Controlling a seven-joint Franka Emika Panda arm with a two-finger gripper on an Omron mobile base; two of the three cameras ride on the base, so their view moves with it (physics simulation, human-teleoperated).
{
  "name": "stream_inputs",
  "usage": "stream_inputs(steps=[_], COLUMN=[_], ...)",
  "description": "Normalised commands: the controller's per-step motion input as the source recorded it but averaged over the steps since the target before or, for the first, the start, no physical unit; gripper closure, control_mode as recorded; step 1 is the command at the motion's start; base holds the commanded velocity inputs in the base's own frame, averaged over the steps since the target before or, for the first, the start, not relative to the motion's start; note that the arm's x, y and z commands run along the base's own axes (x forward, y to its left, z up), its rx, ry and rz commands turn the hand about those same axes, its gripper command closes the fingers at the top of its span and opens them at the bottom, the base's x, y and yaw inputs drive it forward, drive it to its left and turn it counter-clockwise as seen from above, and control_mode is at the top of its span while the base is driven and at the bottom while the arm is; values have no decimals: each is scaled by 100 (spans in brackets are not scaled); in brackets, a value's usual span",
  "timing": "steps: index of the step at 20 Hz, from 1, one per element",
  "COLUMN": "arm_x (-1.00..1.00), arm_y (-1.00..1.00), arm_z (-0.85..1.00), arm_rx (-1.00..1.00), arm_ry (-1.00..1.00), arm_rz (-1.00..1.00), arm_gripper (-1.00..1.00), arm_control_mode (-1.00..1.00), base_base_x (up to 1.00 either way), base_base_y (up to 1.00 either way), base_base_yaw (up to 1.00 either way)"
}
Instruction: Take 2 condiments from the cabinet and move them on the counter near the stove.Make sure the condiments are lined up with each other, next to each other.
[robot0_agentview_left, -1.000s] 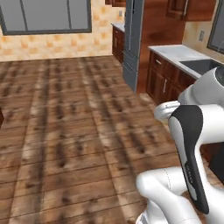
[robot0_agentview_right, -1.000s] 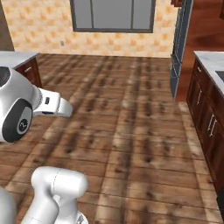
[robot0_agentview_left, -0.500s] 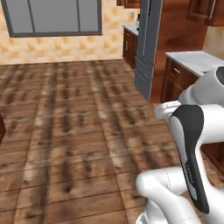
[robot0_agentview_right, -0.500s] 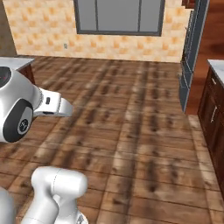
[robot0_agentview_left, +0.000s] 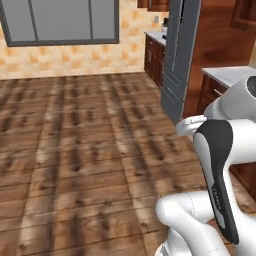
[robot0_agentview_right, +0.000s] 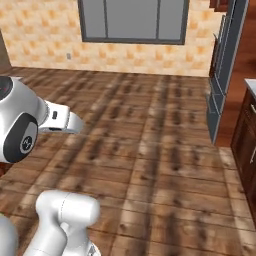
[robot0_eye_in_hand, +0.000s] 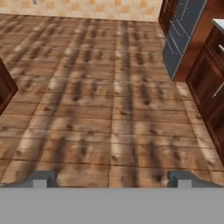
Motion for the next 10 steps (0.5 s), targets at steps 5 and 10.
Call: stream_inputs(steps=[5,10], arm_x=[0,0], arm_y=[0,0], arm_z=[0,0], arm_rx=[0,0], arm_ry=[0,0], arm_rz=[0,0], arm_gripper=[-100,-100], arm_control_mode=[100,100], base_base_x=[100,100], base_base_y=[14,22], base_base_yaw=[0,-1])
